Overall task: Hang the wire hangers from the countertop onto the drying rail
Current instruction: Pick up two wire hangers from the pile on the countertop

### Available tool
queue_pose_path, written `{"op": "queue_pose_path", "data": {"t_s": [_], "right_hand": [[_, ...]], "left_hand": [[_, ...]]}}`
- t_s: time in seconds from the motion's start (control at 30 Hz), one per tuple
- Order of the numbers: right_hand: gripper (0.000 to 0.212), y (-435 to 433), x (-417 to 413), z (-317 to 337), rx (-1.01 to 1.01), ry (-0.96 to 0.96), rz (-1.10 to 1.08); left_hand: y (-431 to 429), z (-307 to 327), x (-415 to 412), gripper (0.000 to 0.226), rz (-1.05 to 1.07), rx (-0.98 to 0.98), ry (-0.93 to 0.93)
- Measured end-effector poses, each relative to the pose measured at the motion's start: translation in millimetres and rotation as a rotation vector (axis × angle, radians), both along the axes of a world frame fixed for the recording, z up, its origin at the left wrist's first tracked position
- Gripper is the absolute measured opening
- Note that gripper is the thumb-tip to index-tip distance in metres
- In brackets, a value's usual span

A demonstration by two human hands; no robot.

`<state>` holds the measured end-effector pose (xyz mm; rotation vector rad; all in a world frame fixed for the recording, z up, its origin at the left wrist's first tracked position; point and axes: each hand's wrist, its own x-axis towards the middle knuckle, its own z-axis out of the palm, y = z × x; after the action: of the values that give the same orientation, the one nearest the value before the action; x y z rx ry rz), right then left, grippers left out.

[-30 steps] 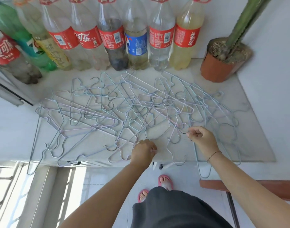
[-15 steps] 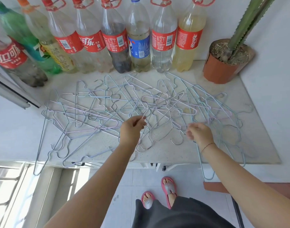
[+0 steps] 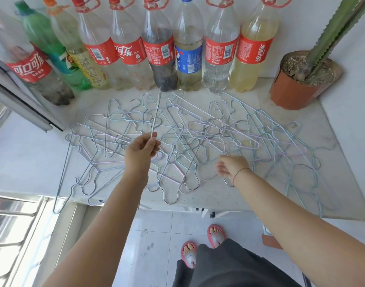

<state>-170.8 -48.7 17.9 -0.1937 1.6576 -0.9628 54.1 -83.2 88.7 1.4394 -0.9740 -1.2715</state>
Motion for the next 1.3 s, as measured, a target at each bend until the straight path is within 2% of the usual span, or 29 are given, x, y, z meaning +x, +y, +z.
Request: {"op": "queue_pose_path", "data": {"t_s": [0.07,0.1,0.17,0.23,0.3,0.47,0.57,0.67,0.8,0.97,1.2,1.3], "right_hand": [[0.032,6,1,-12,0.097,-0.122,-0.053],[0.032,8,2,-17,0.126,-0.138,-0.075],[0.011,14,3,-19,0.185,-0.103,-0.093],[0.021,14,2,-19,0.212,-0.053,-0.109],[0.030,11,1,-21,0.194,-0.086,-0.124],[0.033,5,8,-23,-0.018,-0.006,0.018],[0.032,1,17,-11,-0.137,0.015,-0.007],[0.025,-5,29,7,-0.254,-0.078,-0.118],[0.021,-7,42,30,-0.328,-0.212,-0.122],[0.017,3,58,41,-0.359,-0.218,0.011],[0.016,-7,85,65,-0.470,0.090,0.413],[0.015,-17,105,76,-0.490,0.106,0.514]], "left_hand": [[1,-3,3,0.019,0.012,0.005,0.003],[1,-6,4,0.018,0.016,0.011,0.007],[3,-10,4,0.018,0.020,0.025,0.016],[4,-13,3,0.019,0.026,0.043,0.020],[5,-14,3,0.020,0.034,0.053,0.030],[4,-13,6,0.018,0.047,0.051,0.029],[3,-10,9,0.018,0.047,0.041,0.029],[2,-7,13,0.019,0.048,0.028,0.030],[4,-3,19,0.018,0.065,0.010,0.040],[9,2,32,0.021,0.088,-0.004,0.055],[34,16,69,0.018,0.200,-0.045,0.061],[56,25,91,0.018,0.307,-0.051,0.048]]}}
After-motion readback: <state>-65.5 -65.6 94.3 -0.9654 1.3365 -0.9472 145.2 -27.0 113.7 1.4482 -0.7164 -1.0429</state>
